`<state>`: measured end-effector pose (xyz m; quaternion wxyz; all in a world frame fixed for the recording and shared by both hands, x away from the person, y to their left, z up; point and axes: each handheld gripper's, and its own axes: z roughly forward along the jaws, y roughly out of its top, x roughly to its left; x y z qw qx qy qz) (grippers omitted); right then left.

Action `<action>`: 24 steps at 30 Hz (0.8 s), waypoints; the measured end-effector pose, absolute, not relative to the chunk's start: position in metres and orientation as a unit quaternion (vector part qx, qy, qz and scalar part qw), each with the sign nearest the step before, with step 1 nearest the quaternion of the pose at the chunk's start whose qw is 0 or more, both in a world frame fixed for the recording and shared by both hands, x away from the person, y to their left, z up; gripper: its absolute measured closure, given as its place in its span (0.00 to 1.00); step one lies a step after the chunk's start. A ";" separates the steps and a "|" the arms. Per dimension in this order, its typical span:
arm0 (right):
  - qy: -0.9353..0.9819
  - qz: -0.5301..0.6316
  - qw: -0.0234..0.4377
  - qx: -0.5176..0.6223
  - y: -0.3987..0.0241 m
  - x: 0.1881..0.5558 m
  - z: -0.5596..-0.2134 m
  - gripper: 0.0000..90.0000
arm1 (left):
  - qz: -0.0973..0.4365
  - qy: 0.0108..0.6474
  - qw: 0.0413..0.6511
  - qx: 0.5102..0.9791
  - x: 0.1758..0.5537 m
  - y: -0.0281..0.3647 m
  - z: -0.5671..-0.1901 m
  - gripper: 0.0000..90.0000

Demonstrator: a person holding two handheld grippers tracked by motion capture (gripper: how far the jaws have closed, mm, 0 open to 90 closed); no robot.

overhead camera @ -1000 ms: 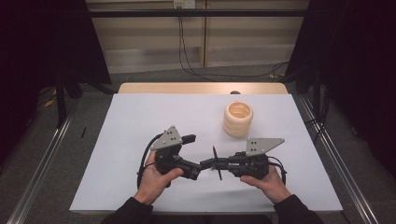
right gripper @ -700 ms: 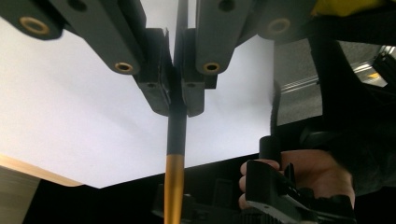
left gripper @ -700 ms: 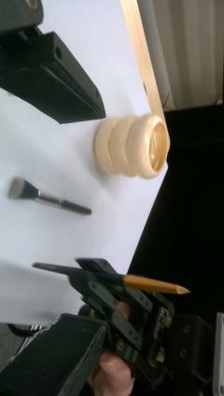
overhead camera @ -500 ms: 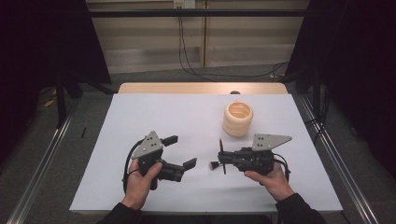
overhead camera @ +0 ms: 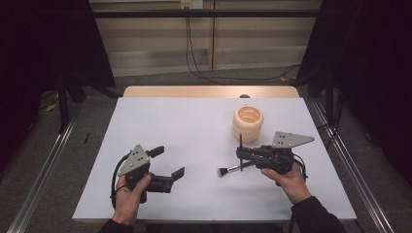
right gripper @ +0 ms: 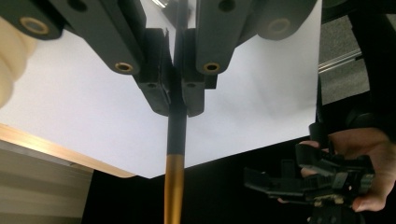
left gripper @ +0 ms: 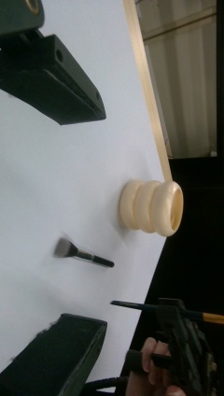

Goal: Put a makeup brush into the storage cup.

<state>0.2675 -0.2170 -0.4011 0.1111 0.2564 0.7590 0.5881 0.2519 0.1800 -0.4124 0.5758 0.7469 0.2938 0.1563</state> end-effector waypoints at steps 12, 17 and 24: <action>0.750 0.583 0.142 0.278 -0.229 0.283 -0.389 0.93 | 0.182 0.323 0.562 0.740 0.240 0.212 -0.425 0.02; 0.747 0.578 0.153 0.289 -0.233 0.293 -0.385 0.93 | 0.193 0.333 0.557 0.736 0.236 0.220 -0.428 0.02; 0.742 0.574 0.170 0.301 -0.238 0.307 -0.379 0.93 | 0.204 0.341 0.561 0.726 0.228 0.229 -0.434 0.01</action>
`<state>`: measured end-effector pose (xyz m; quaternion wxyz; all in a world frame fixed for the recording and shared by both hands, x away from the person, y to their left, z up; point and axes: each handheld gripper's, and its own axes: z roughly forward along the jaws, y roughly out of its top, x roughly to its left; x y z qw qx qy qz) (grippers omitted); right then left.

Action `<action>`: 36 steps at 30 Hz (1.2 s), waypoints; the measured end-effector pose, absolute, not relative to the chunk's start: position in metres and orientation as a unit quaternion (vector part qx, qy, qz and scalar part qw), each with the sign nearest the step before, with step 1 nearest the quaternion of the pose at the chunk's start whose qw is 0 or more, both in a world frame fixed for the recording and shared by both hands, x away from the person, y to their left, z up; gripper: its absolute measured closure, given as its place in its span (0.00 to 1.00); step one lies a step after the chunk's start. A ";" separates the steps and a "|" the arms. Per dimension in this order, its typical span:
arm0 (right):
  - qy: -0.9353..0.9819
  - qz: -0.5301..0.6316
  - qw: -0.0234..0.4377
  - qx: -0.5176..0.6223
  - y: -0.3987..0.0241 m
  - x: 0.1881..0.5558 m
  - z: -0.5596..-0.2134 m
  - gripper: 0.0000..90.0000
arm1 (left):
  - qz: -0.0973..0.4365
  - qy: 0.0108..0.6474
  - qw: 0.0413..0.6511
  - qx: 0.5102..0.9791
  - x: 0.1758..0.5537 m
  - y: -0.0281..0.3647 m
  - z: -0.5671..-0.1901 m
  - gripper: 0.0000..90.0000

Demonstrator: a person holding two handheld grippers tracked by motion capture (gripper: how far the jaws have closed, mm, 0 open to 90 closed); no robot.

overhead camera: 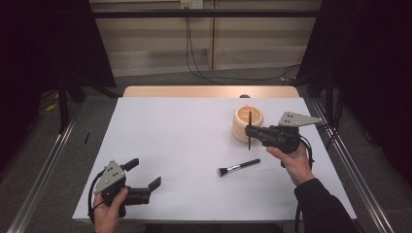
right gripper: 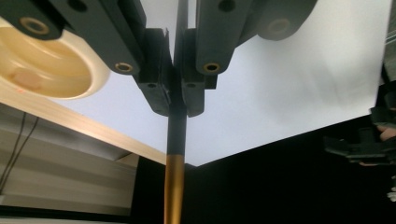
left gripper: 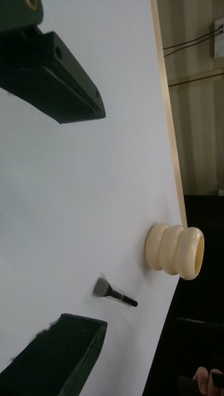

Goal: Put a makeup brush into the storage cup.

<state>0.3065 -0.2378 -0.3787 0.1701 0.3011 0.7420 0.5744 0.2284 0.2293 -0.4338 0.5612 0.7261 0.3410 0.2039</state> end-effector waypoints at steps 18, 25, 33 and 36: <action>0.726 0.565 0.209 0.331 -0.245 0.348 -0.356 0.93 | 0.204 0.343 0.557 0.728 0.229 0.230 -0.435 0.02; 0.722 0.554 0.230 0.345 -0.243 0.368 -0.344 0.93 | 0.203 0.343 0.556 0.729 0.229 0.232 -0.436 0.02; 0.715 0.540 0.240 0.374 -0.241 0.392 -0.347 0.93 | 0.203 0.345 0.557 0.728 0.229 0.232 -0.436 0.02; 0.713 0.537 0.239 0.382 -0.242 0.397 -0.352 0.93 | 0.202 0.345 0.557 0.728 0.230 0.232 -0.436 0.01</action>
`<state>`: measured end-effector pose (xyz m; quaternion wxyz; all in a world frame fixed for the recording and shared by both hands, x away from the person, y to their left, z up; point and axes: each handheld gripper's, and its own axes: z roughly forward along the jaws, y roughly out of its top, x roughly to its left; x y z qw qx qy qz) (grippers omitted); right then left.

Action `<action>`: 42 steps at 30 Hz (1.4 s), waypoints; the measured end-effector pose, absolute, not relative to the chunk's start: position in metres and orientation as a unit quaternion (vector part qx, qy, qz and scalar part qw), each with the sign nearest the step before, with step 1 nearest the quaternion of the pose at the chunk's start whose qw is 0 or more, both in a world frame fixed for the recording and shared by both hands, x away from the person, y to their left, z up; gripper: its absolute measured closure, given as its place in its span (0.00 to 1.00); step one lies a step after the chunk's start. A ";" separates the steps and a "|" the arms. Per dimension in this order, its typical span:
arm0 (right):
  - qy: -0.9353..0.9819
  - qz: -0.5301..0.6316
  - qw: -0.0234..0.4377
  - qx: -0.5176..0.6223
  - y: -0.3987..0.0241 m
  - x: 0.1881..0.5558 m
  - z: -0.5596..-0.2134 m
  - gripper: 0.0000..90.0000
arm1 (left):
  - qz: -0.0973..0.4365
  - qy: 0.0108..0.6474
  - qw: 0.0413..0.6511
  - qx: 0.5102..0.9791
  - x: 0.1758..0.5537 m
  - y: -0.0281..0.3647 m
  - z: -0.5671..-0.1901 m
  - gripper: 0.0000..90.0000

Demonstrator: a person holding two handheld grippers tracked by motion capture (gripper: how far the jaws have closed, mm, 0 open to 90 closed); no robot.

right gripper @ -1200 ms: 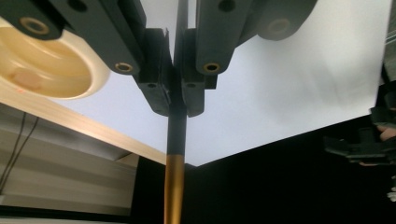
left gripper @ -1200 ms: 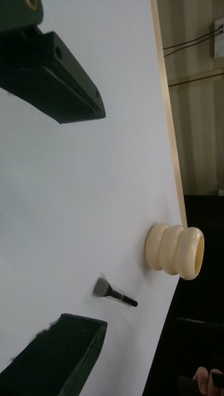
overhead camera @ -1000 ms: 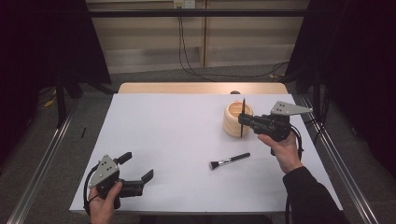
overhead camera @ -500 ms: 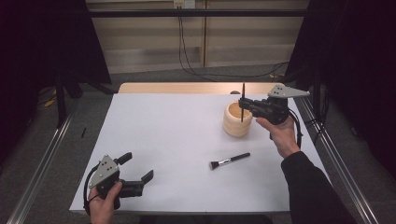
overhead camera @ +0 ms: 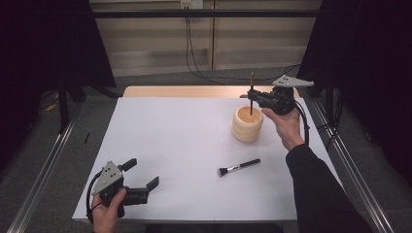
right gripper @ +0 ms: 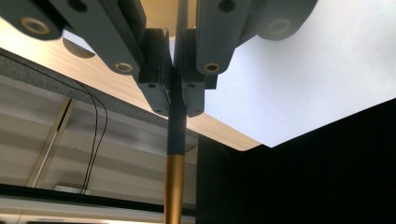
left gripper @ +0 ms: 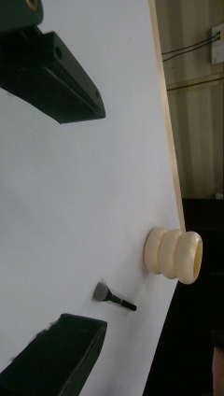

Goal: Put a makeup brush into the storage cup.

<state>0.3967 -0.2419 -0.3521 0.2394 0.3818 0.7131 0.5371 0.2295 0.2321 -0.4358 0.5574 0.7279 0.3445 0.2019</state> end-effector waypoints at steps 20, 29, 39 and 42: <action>0.711 0.523 0.225 0.413 -0.250 0.404 -0.389 0.93 | 0.202 0.344 0.557 0.728 0.230 0.233 -0.436 0.02; 0.708 0.523 0.215 0.424 -0.252 0.401 -0.404 0.93 | 0.201 0.344 0.557 0.729 0.229 0.232 -0.436 0.01; 0.708 0.522 0.213 0.426 -0.254 0.401 -0.410 0.92 | 0.204 0.345 0.556 0.728 0.229 0.233 -0.436 0.01; 0.705 0.523 0.214 0.429 -0.255 0.400 -0.411 0.92 | 0.204 0.344 0.556 0.729 0.229 0.233 -0.436 0.01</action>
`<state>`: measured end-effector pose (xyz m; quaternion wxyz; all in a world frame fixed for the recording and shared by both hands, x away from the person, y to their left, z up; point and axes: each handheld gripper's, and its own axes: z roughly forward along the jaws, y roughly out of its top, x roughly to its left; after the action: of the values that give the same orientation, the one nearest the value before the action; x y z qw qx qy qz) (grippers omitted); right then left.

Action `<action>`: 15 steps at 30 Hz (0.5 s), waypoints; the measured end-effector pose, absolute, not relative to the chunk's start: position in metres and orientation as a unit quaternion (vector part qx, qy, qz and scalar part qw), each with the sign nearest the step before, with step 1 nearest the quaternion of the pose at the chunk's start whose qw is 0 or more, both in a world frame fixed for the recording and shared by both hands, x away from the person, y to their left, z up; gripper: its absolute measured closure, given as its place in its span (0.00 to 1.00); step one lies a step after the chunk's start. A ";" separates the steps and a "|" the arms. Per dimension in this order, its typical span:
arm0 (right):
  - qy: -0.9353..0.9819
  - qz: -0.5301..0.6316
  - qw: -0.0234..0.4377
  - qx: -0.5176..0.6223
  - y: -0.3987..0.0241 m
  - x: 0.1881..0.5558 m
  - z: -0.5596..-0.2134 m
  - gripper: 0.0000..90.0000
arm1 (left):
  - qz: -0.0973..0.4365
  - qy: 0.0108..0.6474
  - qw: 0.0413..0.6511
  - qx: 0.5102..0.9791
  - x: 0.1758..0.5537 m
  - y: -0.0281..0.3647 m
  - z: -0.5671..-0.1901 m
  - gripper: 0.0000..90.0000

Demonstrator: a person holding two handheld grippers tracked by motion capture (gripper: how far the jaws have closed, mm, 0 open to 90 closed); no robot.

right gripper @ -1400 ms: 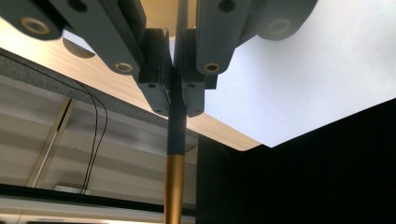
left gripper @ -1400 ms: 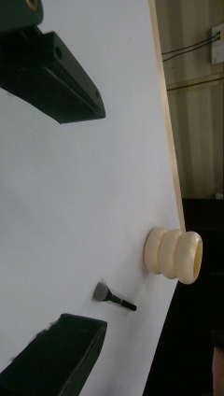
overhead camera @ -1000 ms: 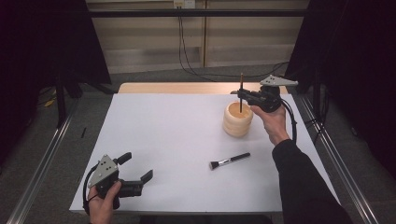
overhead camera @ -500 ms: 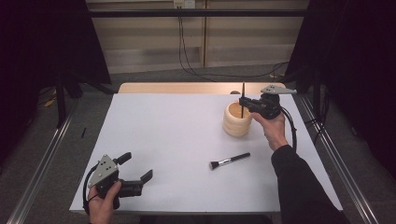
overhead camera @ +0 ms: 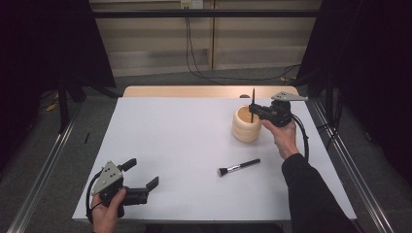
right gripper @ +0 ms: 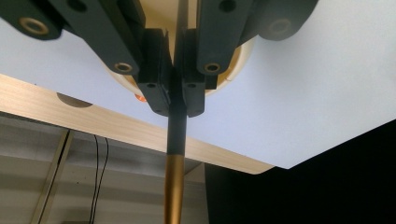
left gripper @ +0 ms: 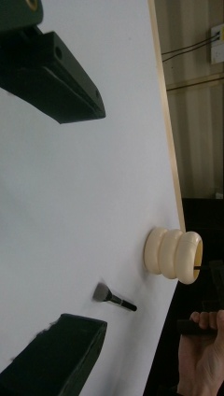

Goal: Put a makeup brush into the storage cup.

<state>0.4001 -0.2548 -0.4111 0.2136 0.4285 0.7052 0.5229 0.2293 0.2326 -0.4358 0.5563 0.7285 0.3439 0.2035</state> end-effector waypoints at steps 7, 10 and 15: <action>0.705 0.523 0.214 0.429 -0.257 0.399 -0.413 0.83 | 0.201 0.341 0.557 0.730 0.229 0.232 -0.436 0.01; 0.704 0.526 0.214 0.427 -0.257 0.398 -0.412 0.64 | 0.206 0.342 0.555 0.730 0.229 0.233 -0.436 0.01; 0.700 0.523 0.226 0.430 -0.255 0.397 -0.412 0.30 | 0.204 0.341 0.555 0.731 0.229 0.233 -0.436 0.01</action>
<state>0.3969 -0.2552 -0.4117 0.2264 0.4296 0.7004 0.5231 0.2292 0.2326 -0.4357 0.5552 0.7306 0.3413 0.2036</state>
